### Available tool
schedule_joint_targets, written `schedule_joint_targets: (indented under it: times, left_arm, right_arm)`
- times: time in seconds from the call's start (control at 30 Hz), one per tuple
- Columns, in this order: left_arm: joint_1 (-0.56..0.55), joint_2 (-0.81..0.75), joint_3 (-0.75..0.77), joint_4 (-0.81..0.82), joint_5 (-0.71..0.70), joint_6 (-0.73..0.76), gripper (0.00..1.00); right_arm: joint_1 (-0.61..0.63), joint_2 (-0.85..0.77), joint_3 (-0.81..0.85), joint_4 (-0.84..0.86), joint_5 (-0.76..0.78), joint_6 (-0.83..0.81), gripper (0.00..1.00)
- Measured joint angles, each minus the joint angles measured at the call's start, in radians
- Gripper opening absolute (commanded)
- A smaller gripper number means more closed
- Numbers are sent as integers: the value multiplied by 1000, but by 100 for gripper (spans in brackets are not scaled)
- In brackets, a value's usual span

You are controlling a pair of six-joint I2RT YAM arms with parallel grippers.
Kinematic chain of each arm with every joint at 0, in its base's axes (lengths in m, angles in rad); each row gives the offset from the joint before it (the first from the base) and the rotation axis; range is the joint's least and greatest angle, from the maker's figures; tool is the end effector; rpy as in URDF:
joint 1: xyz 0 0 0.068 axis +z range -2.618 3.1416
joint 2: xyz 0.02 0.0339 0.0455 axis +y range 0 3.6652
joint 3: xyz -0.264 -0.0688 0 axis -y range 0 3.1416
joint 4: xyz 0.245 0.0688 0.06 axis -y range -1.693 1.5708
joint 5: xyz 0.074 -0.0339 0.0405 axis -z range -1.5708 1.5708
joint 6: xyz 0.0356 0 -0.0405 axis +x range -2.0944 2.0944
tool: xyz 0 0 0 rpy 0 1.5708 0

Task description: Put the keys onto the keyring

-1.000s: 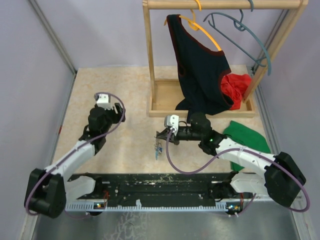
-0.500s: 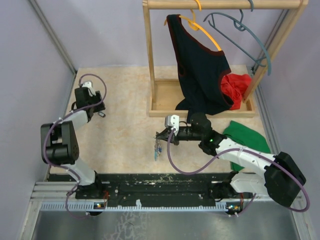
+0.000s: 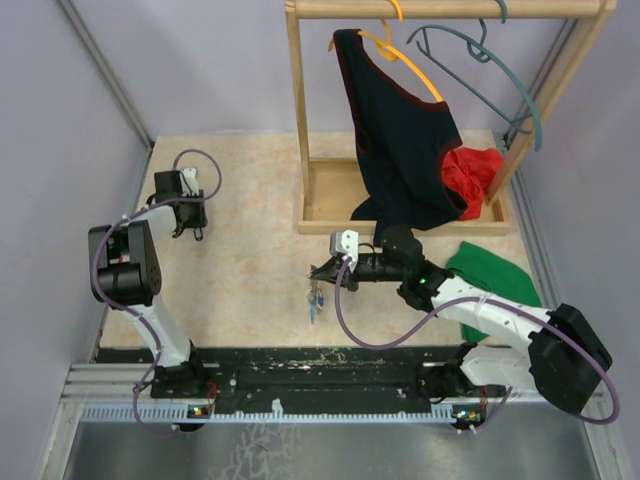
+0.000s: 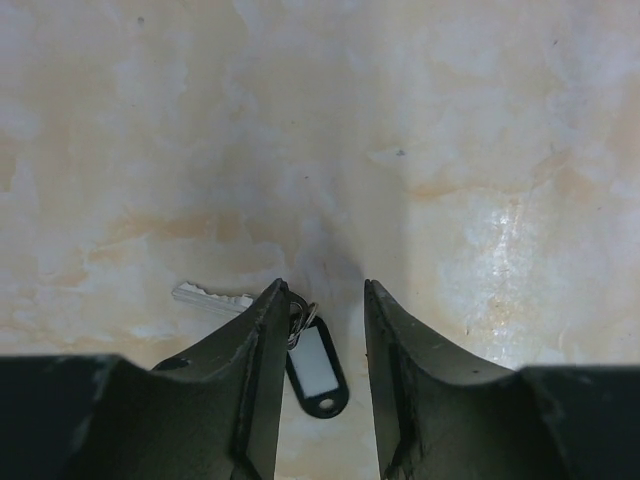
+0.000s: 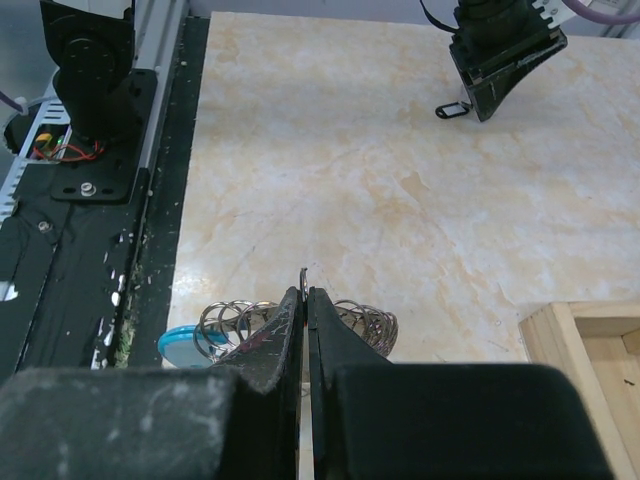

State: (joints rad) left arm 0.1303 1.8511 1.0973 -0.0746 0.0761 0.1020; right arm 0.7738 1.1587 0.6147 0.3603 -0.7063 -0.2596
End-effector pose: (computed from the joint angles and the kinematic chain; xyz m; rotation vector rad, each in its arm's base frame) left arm 0.3838 0.0476 0.1626 0.0016 2.3961 0.0175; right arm 0.1658 0.1943 0.2615 -1.3197 1.2462 0.9855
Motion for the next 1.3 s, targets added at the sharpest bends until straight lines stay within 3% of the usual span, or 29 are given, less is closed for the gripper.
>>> schedule_joint_targets:
  times: [0.3,0.57,0.83,1.1,1.3]
  left_arm:
    - [3,19,33,-38,-16,32,24]
    - [3,18,37,-63,-22,34,17]
    - [2,5,31,-85,-28,36,37]
    - [2,-30,6,-129,-59,70,44]
    - [2,-100,-40,-117,-89,55,43]
  right_arm:
    - [0,0,0,0,-6,0,0]
    - [0,0,0,0,-8,1,0]
    - [0,0,-13,14,-25,8,0]
    - [0,-1,-13,18,-45,19,0]
    - [0,-1,-13,18,-53,21,0]
